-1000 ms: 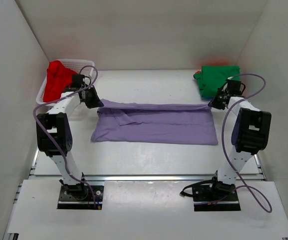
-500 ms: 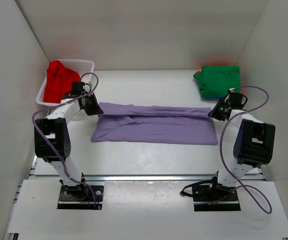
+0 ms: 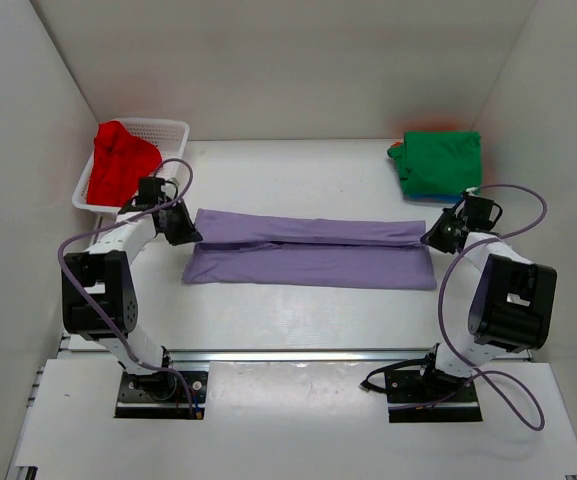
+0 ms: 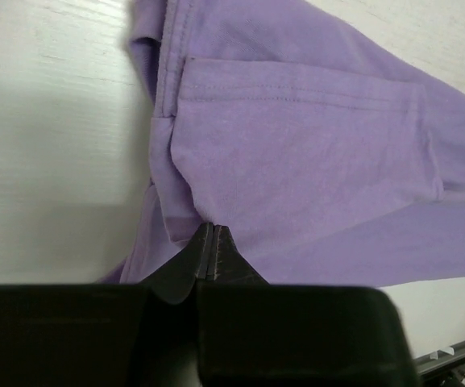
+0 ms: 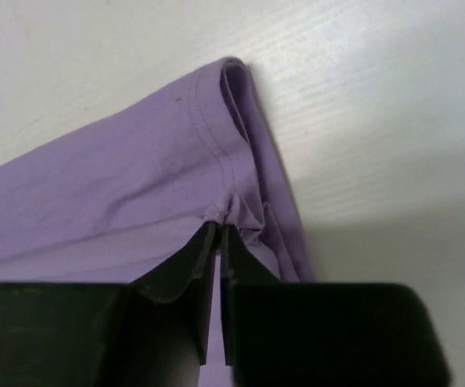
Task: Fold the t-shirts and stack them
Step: Fold the other side of the tshirt into a rectangle, then rotate the tshirt 90 degrees
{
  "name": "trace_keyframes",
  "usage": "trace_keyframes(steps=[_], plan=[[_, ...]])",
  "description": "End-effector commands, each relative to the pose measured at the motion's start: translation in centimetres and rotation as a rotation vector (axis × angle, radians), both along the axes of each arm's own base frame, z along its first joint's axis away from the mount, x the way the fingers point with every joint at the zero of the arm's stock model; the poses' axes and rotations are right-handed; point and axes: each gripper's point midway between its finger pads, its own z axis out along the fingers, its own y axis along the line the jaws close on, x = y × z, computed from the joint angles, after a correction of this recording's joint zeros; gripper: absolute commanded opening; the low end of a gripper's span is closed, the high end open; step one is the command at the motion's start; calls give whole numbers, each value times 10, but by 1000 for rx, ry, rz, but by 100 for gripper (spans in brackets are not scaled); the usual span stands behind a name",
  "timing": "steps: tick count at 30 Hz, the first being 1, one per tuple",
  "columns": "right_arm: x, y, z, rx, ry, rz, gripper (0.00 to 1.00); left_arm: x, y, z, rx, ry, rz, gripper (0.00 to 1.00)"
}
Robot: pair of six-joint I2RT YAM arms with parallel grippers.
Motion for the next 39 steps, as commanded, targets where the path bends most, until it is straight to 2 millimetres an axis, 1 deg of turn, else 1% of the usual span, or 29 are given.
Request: trace_keyframes(steps=[1,3,4,9,10,11,12,13,14,15,16,17,18,19,20,21,22,23,24,26,29,30,31,33,35,36,37,38,39], plan=[[-13,-9,10,-24,7,-65,3,-4,8,16,25,-55,20,6],[-22,-17,12,-40,24,-110,14,-9,13,18,45,-50,56,26],[-28,-19,13,-47,33,-128,17,-14,14,21,51,-57,63,29],[-34,-19,38,-112,-40,-170,33,-19,23,35,61,-105,144,37],[-29,-18,47,-119,-69,-153,35,-17,21,40,49,-128,149,41],[-24,-17,54,-118,-86,-146,35,-17,19,41,40,-136,148,42],[-22,-11,53,-118,-82,-114,36,-18,17,40,32,-139,154,42],[-13,-8,59,-119,-100,-81,36,-15,10,46,23,-163,140,43],[-6,-3,56,-121,-84,-48,36,-18,5,41,8,-146,134,43],[6,0,57,-117,-84,-19,34,-15,-11,42,-17,-155,98,42],[10,11,54,-102,-80,42,33,-14,-17,38,-29,-144,93,40],[17,15,51,-89,-63,56,32,-16,-28,34,-36,-131,66,40],[26,17,43,-92,-42,74,26,-15,-38,27,-47,-115,52,38],[31,21,45,-77,-51,104,18,-15,-47,21,-59,-95,37,36],[36,28,35,-58,-27,125,16,-18,-55,12,-51,-67,21,35],[42,33,29,-46,-11,139,10,-17,-65,6,-50,-58,5,33],[44,35,26,-36,2,154,6,-18,-65,-5,-36,-27,17,31],[44,35,15,-30,35,158,3,-19,-72,-13,-36,-4,2,30],[51,35,12,-33,42,155,1,-20,-79,-20,-27,12,-7,29],[47,37,-4,-25,100,141,0,-24,-82,-42,-14,69,4,28],[35,35,-23,-31,203,104,0,-13,-88,-58,-14,124,28,27],[29,34,-29,-30,249,89,0,5,-90,-50,-15,87,35,27],[21,30,-37,-45,301,65,0,19,-92,-60,-4,118,46,26],[6,32,-47,-44,383,57,0,34,-98,-60,-4,128,42,24],[-12,40,-49,-84,444,51,0,76,-113,-49,-20,102,41,22],[-24,45,-49,-82,467,35,0,100,-127,-43,-39,70,24,22],[-36,56,-44,-87,463,48,0,104,-137,-43,-33,84,6,21],[-44,73,-43,-56,469,62,0,125,-146,-35,-30,79,-5,21],[-54,86,-36,-24,455,47,0,145,-160,-32,-25,66,-22,20]])
